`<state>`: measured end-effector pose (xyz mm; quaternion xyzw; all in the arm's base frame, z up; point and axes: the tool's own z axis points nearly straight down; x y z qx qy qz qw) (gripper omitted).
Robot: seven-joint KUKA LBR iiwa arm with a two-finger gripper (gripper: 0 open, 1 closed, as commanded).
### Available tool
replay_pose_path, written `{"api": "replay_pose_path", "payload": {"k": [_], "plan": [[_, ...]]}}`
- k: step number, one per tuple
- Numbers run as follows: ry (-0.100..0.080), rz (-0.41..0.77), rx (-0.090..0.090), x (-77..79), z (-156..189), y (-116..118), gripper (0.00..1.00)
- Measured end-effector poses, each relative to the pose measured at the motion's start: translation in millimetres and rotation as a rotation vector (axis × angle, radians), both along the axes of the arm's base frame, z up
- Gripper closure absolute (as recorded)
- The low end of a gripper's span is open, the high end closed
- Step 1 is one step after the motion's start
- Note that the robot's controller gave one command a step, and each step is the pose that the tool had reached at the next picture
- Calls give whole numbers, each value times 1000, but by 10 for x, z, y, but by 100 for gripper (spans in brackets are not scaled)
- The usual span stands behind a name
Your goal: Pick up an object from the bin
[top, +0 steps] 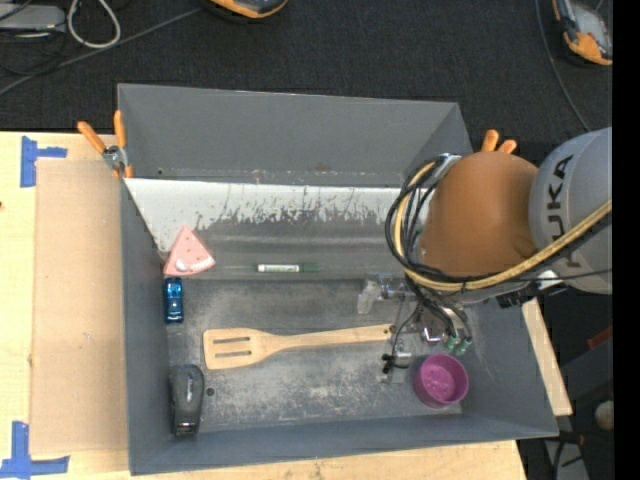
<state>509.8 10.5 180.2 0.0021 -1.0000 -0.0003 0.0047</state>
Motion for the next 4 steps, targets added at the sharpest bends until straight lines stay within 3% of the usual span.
{"api": "replay_pose_path", "payload": {"k": [1, 2, 3, 4], "plan": [[-8, 0, 0, 17, 41, -1, 0], [-8, -6, 1, 7, -444, -88, 0], [-8, -17, 1, -22, -541, -74, 0], [-14, -24, 1, -23, -324, -40, 0]]}}
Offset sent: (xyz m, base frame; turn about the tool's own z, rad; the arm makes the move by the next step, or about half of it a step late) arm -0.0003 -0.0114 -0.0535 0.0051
